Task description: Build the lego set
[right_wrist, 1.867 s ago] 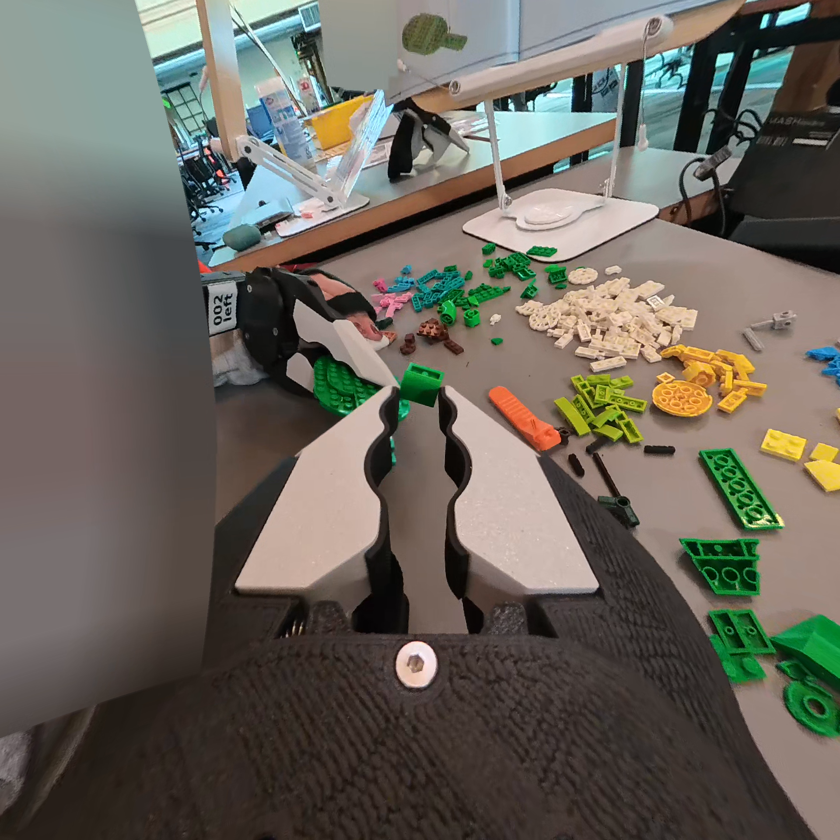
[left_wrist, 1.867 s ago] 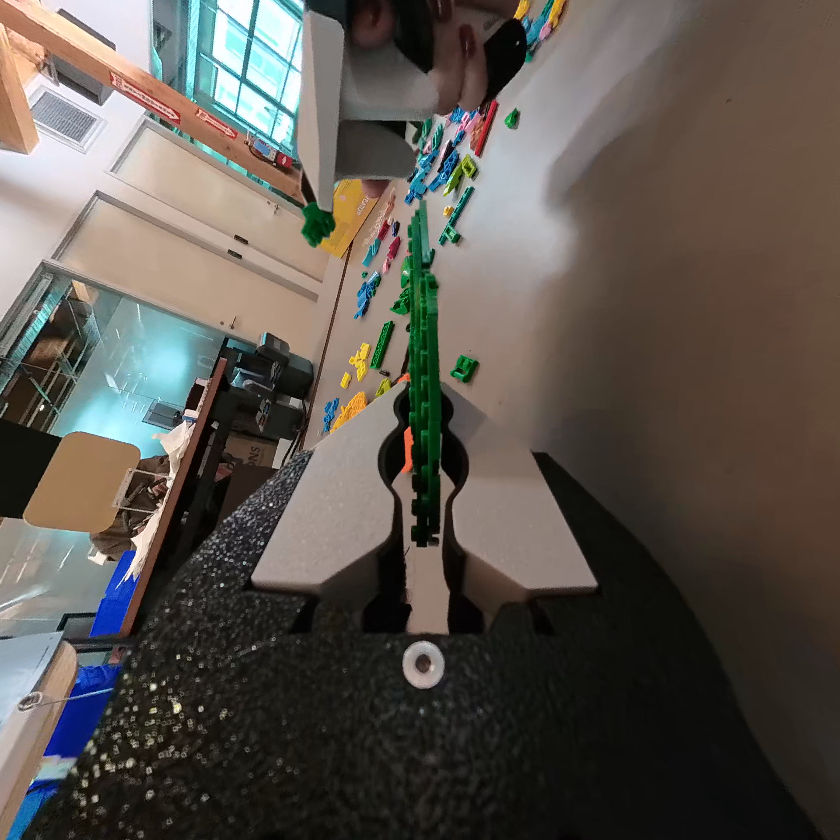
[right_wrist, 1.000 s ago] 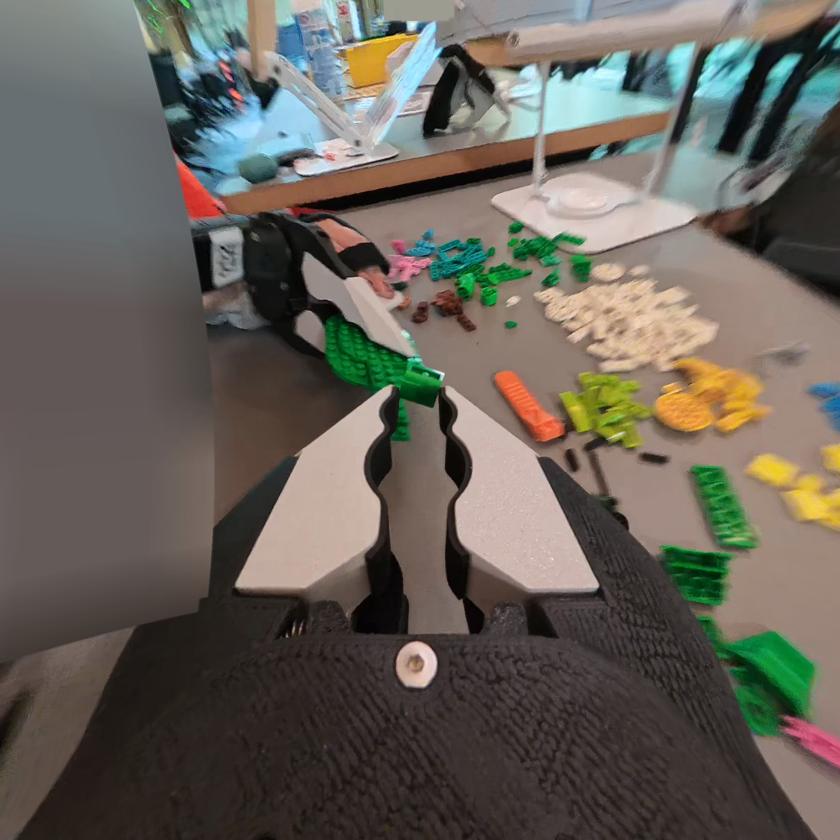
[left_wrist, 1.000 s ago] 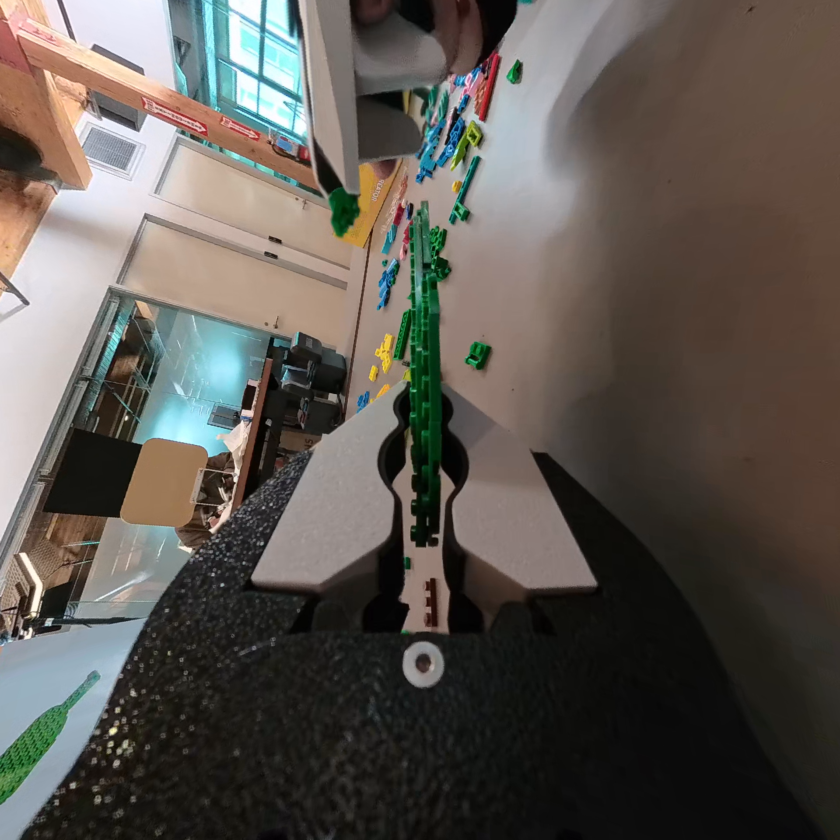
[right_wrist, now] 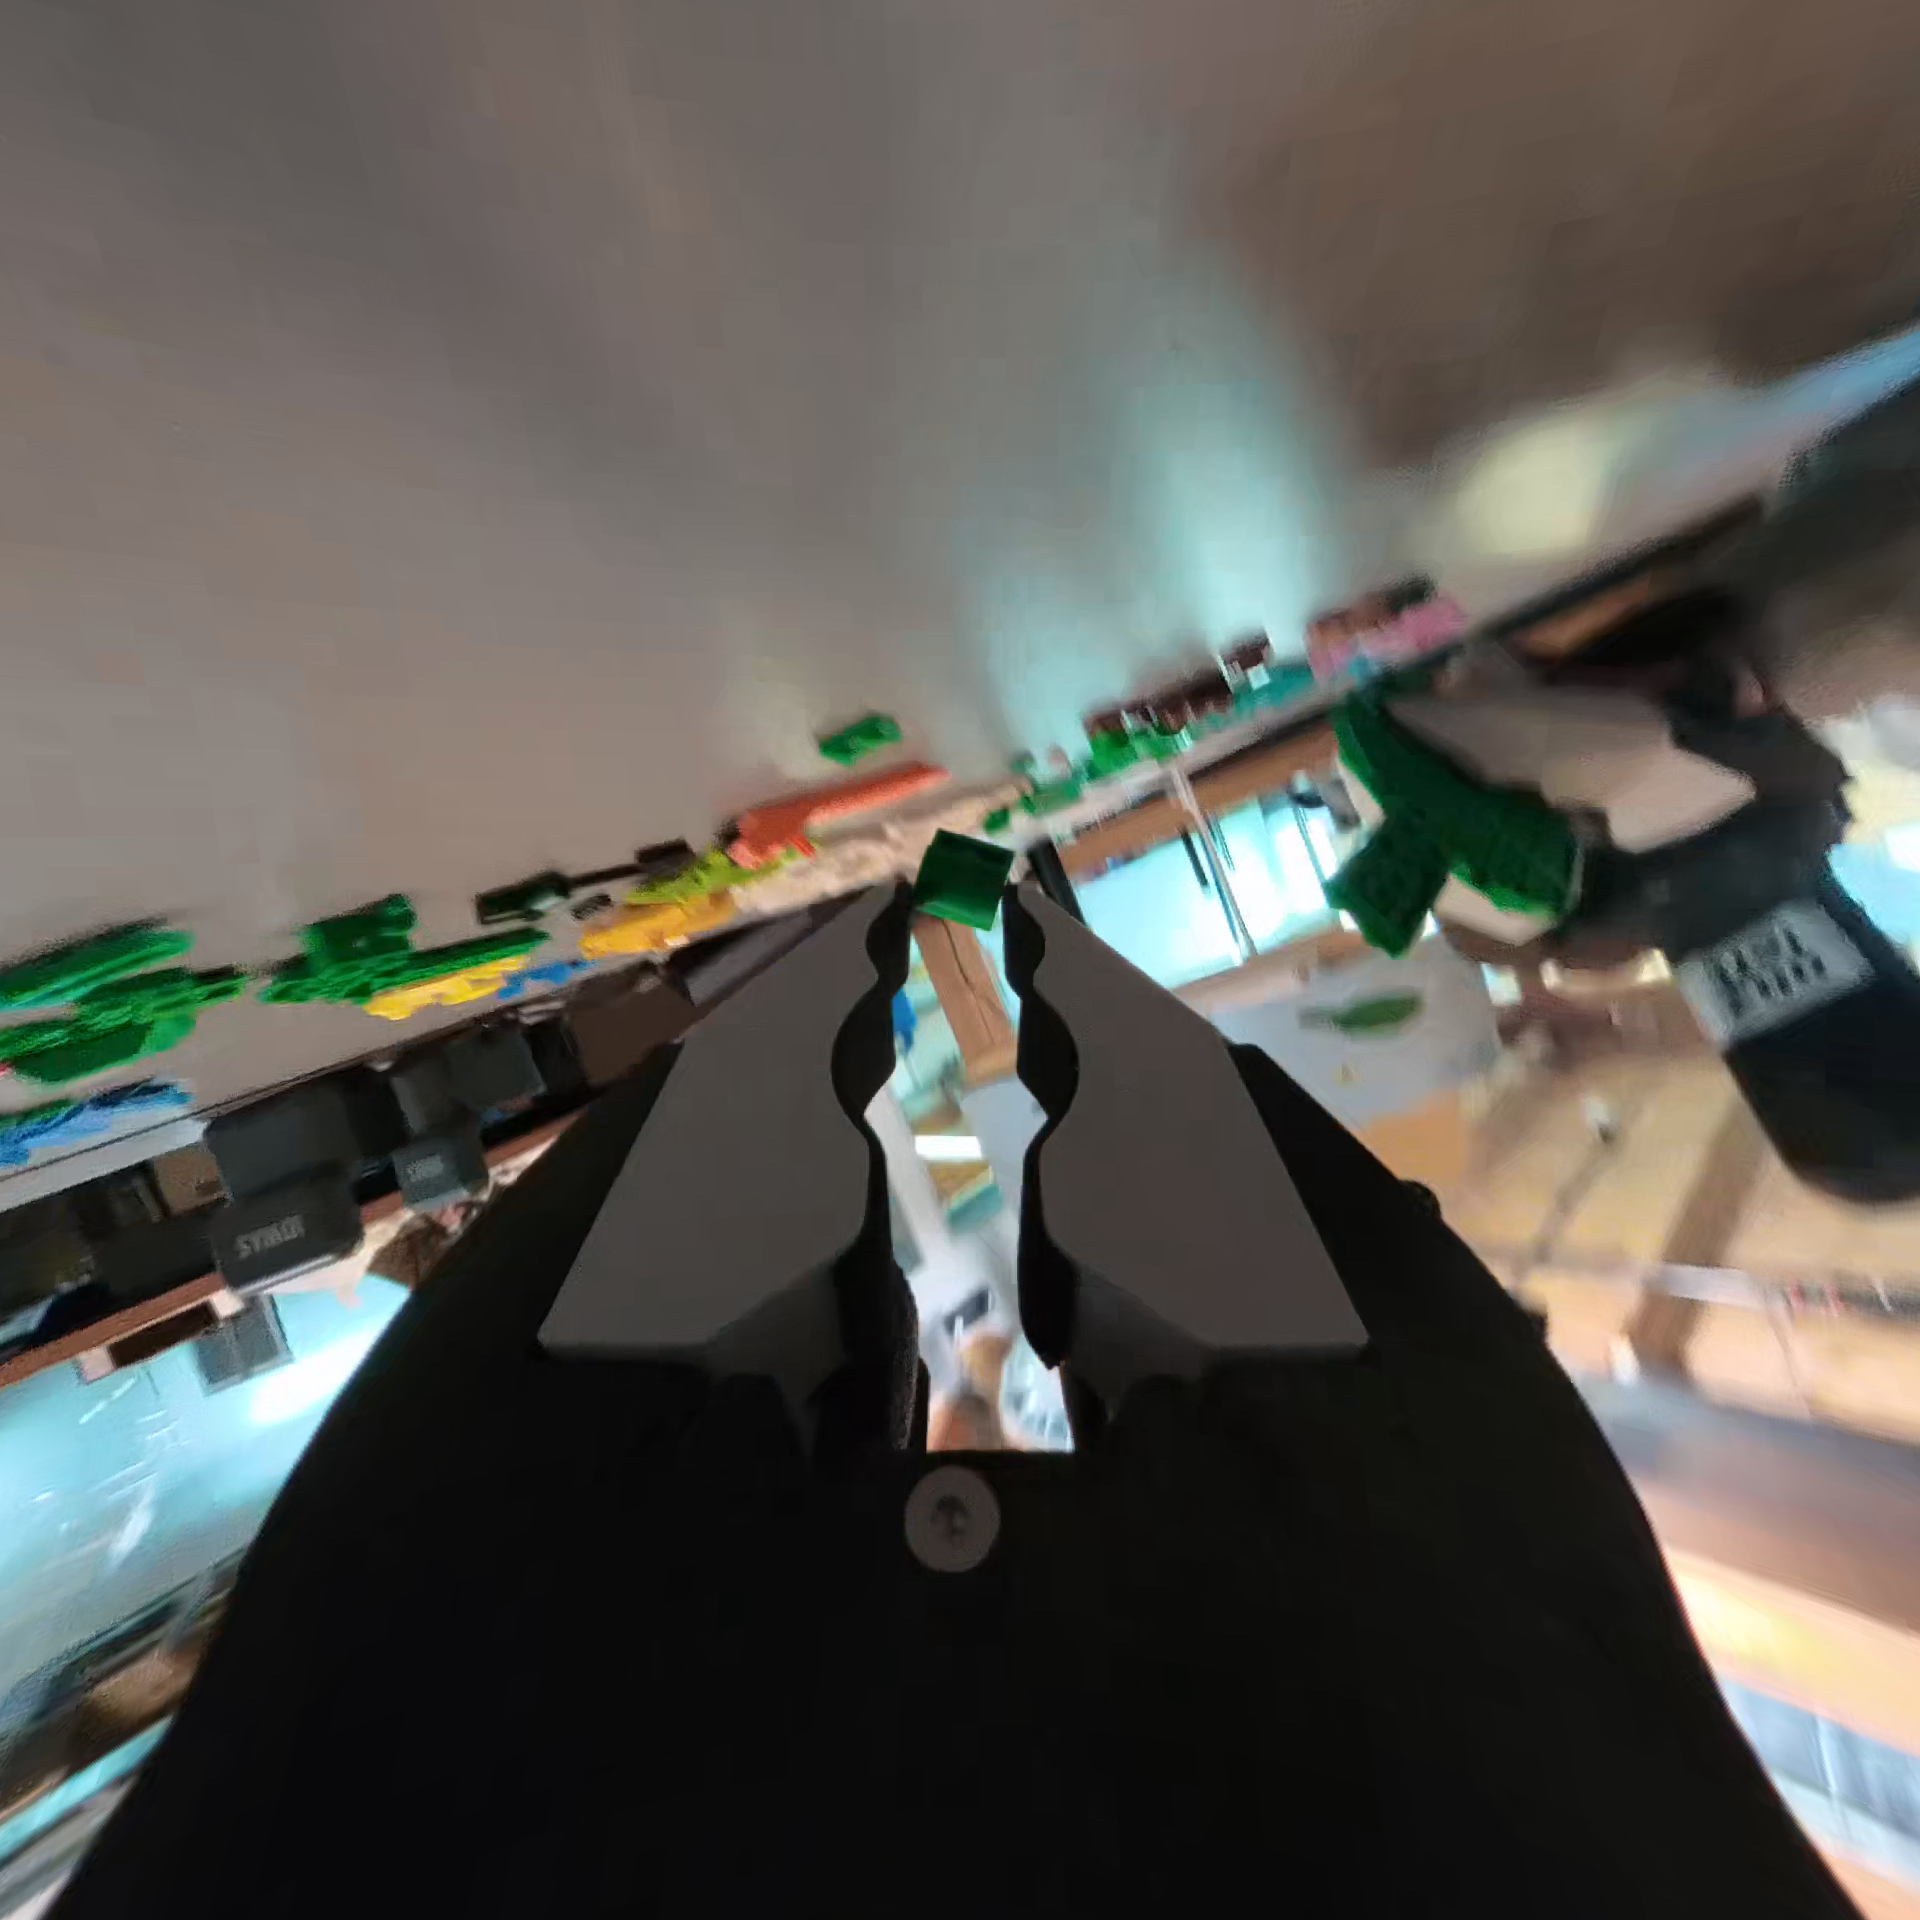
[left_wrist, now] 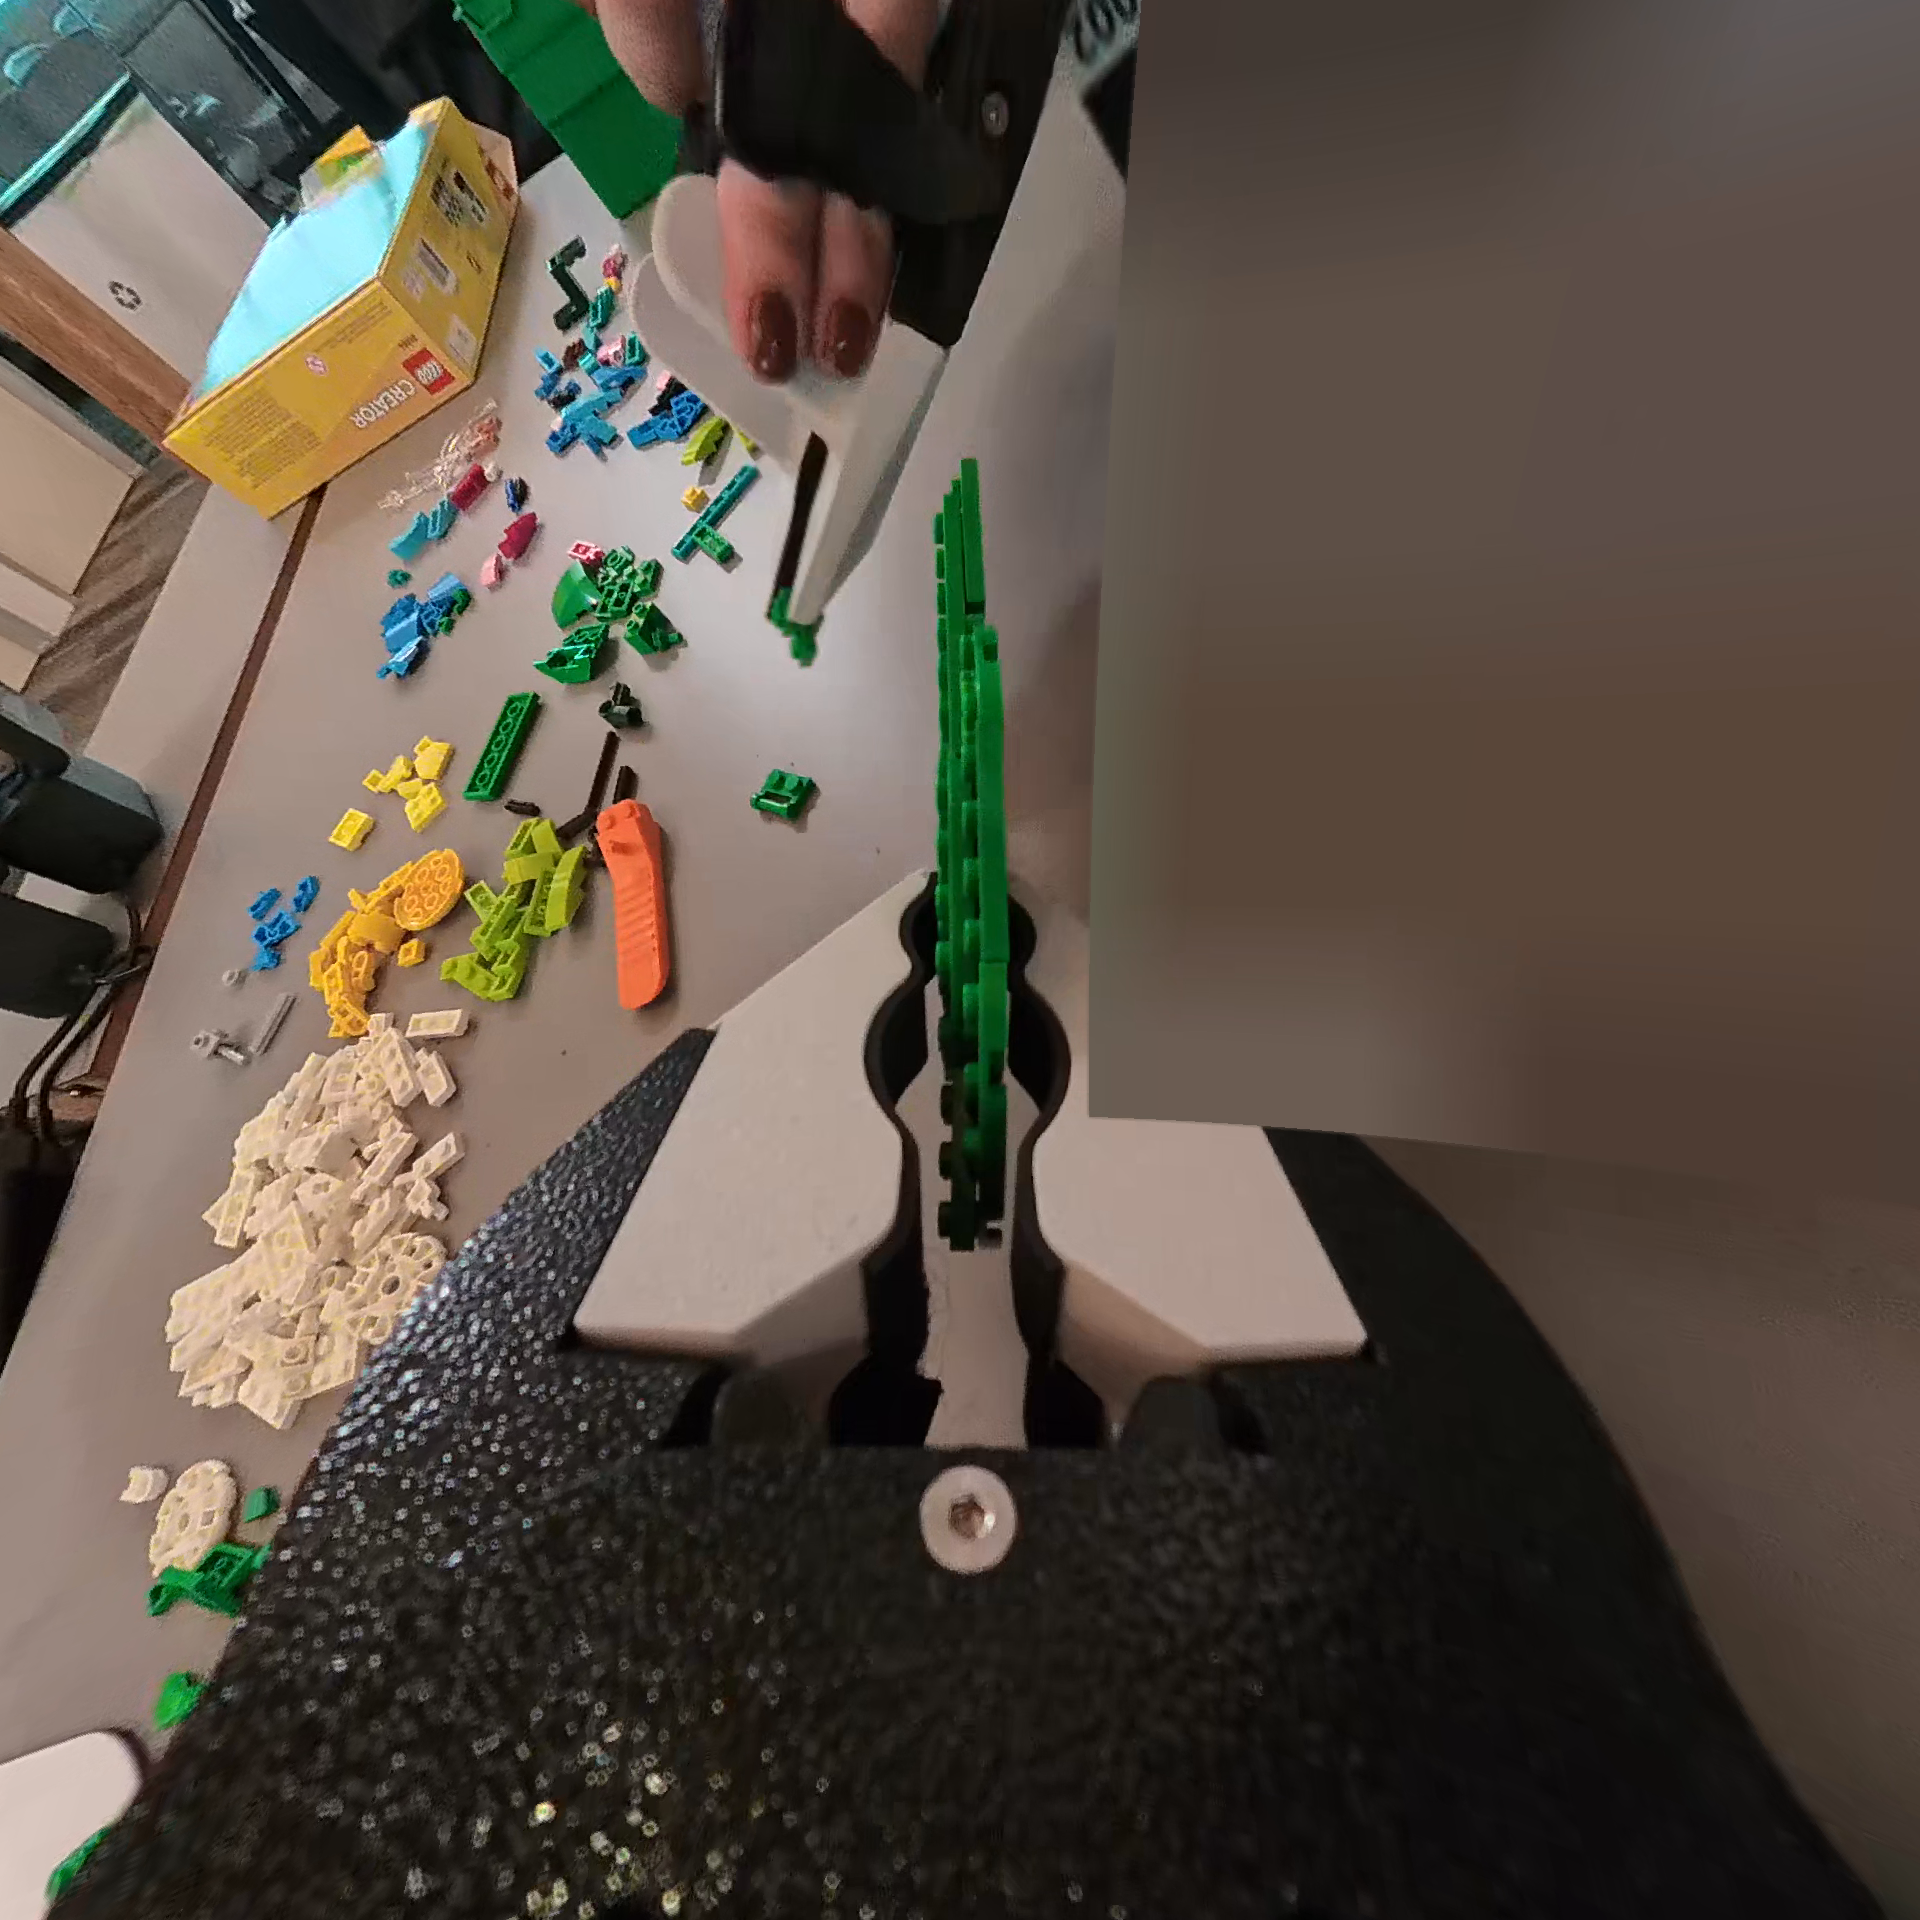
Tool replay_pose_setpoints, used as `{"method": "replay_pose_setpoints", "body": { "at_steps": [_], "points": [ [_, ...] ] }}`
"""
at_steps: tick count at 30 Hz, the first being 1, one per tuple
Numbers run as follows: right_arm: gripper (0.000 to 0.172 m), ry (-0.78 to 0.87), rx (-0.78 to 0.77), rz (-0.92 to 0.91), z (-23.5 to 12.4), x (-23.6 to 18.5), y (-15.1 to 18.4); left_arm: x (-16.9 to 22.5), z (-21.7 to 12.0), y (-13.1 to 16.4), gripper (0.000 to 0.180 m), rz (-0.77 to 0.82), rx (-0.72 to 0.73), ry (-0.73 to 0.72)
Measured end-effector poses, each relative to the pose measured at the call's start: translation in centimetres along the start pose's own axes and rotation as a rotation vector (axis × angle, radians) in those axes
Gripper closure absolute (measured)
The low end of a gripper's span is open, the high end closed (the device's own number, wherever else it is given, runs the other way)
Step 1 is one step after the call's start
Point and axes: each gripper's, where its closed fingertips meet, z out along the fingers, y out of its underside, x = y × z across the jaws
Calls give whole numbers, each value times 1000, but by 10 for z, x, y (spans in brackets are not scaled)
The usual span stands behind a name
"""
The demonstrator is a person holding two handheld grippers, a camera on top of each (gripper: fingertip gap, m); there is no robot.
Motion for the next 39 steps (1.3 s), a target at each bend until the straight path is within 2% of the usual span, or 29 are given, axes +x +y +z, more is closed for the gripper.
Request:
{"method": "replay_pose_setpoints", "body": {
  "at_steps": [1, 5, 10, 13, 16, 18, 19, 21, 24, 26, 27, 29, 32, 34, 37, 39],
  "points": [
    [156, -36, 51, -43, -1, -3, -4, 0, 0, 0, 175, 6, -7, -3],
    [156, -76, 184, -194, 0, -3, -21, 0, 3, 2, 175, 32, -35, -14],
    [156, -38, 242, -270, -1, -1, -44, 6, 7, 5, 175, 70, -74, -6],
    [155, -37, 266, -209, -8, 1, -51, 7, 8, 5, 175, 83, -81, -4],
    [140, -42, 306, -102, -22, 9, -53, 5, 9, 4, 175, 113, -86, -27],
    [132, -107, 223, 107, -27, 8, -36, 5, 9, 3, 175, 124, -91, -33],
    [133, -157, 156, 281, -29, 5, -25, 5, 9, 4, 175, 131, -99, -38],
    [148, -248, 14, 847, -32, -1, -6, 2, 8, 7, 175, 152, -124, -60],
    [143, -402, -53, 1882, -36, 6, -13, -5, 7, 13, 175, 218, -176, -114],
    [134, -436, 2, 2389, -36, 20, -23, -7, 7, 15, 175, 253, -194, -140],
    [134, -415, 1, 2552, -34, 20, -25, -9, 7, 15, 175, 273, -202, -153],
    [135, -393, -29, 2732, -29, 11, -34, -9, 8, 16, 175, 301, -219, -164],
    [141, -317, -15, 2863, -24, 9, -39, -8, 9, 15, 175, 328, -220, -171],
    [141, -315, -63, 2825, -24, 5, -38, -7, 9, 14, 175, 345, -223, -175],
    [144, -341, -49, 2783, -20, 8, -40, -7, 10, 16, 175, 381, -247, -185],
    [156, -360, -32, 2713, -19, 9, -42, -7, 11, 18, 175, 405, -264, -190]
  ]
}}
